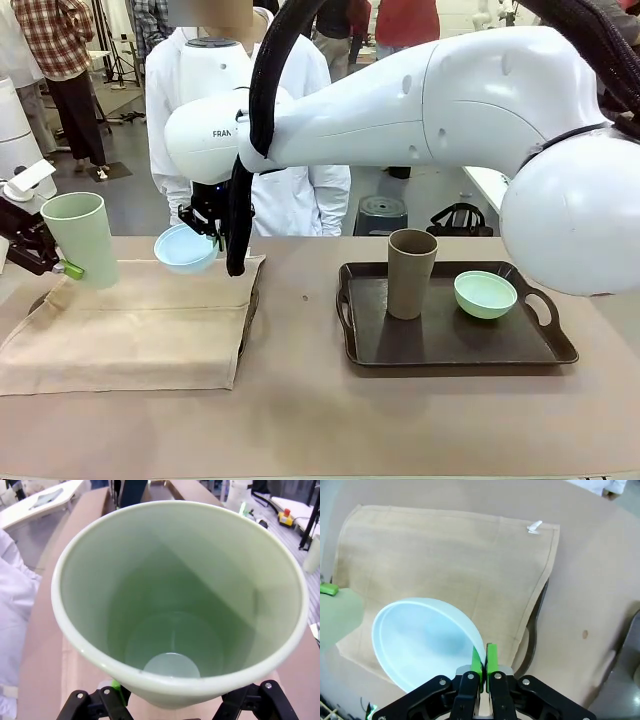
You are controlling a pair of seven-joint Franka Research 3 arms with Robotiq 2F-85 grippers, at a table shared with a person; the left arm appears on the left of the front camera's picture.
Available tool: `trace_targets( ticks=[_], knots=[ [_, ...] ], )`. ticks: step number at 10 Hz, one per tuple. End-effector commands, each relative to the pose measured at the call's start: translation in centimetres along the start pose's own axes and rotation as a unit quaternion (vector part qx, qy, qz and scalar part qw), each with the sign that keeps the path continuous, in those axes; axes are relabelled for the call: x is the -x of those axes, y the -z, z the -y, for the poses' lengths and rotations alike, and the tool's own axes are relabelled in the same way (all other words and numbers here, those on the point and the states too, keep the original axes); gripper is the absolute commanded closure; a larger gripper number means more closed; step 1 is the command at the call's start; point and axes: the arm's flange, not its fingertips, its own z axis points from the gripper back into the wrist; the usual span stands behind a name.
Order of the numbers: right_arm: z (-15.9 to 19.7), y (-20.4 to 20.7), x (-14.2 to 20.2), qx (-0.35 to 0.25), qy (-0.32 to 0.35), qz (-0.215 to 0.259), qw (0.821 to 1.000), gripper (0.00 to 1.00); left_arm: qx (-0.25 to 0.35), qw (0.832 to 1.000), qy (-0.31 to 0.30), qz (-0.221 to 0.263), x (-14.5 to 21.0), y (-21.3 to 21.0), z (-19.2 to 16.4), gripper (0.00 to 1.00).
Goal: Set up a tray with a mat and arrange the tableware.
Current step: Place the Picnic Bowl and Reusable plastic cup back onto the Handle tray in front of the human's position.
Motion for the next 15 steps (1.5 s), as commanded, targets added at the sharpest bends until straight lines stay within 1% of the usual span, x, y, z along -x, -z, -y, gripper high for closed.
trace_targets(
  ticks=[1, 2, 3, 4, 7, 10, 15],
  knots=[
    [-0.1, 0.2, 0.2, 0.005, -0.005, 0.002, 1.000, 0.96, 0.004, 1.000, -0.003, 0.005, -0.2, -0.1, 0.3, 0.18],
    [0.0, 0.0, 0.0, 0.000, 0.000, 0.000, 1.000, 0.96, 0.000, 1.000, 0.000, 0.000, 0.0, 0.0, 0.0, 0.18],
    [-0.2, 1.2, 0.0, -0.017, -0.009, -0.010, 1.000, 0.96, -0.002, 1.000, 0.018, 0.014, 0.5, 0.4, 0.2, 0.18],
    [-0.6, 1.8, 0.1, -0.025, -0.013, -0.006, 1.000, 0.96, -0.005, 0.999, 0.023, 0.034, 0.9, 0.8, 0.4, 0.18],
    [-1.2, 3.9, 0.2, -0.034, -0.014, -0.012, 0.999, 0.96, -0.004, 0.999, 0.032, 0.043, 2.5, 2.9, 0.1, 0.18],
    [-0.9, 5.8, 0.0, -0.031, -0.013, -0.021, 0.999, 0.96, -0.005, 0.999, 0.029, 0.030, 3.5, 4.1, -1.1, 0.18],
    [-0.4, 8.8, -0.6, -0.037, -0.014, -0.053, 0.998, 0.96, -0.003, 1.000, 0.024, 0.018, 5.2, 5.5, -2.4, 0.18]
  ],
)
